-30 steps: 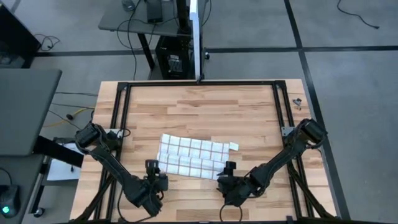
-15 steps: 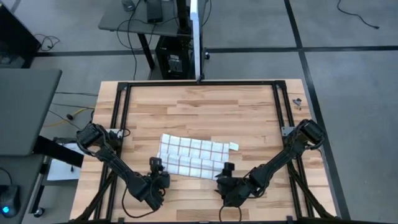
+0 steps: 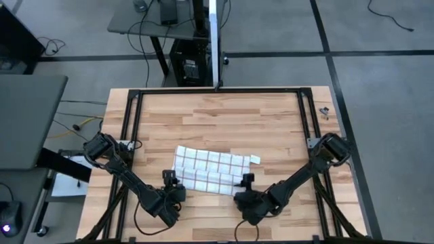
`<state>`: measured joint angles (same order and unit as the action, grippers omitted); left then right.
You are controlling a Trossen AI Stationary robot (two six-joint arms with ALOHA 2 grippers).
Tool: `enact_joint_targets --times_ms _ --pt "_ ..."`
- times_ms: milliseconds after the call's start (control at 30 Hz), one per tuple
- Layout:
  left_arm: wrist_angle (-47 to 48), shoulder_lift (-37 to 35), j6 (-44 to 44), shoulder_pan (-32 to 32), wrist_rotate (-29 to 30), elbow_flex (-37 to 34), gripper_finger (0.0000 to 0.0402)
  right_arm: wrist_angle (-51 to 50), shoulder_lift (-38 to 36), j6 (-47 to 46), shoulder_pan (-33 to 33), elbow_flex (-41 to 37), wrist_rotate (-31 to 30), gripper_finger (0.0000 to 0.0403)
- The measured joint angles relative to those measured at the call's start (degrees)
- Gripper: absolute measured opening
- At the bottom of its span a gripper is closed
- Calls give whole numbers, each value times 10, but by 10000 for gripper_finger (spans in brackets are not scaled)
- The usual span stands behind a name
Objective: Roll towel
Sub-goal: Roll the white towel
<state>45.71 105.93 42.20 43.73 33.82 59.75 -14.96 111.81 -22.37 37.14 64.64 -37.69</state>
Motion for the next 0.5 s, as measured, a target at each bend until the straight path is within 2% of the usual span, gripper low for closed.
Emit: enact_joint_targets --times_ms 500 --pt "-1 1 -19 0 2 0 191 -29 0 -44 17 0 4 270"
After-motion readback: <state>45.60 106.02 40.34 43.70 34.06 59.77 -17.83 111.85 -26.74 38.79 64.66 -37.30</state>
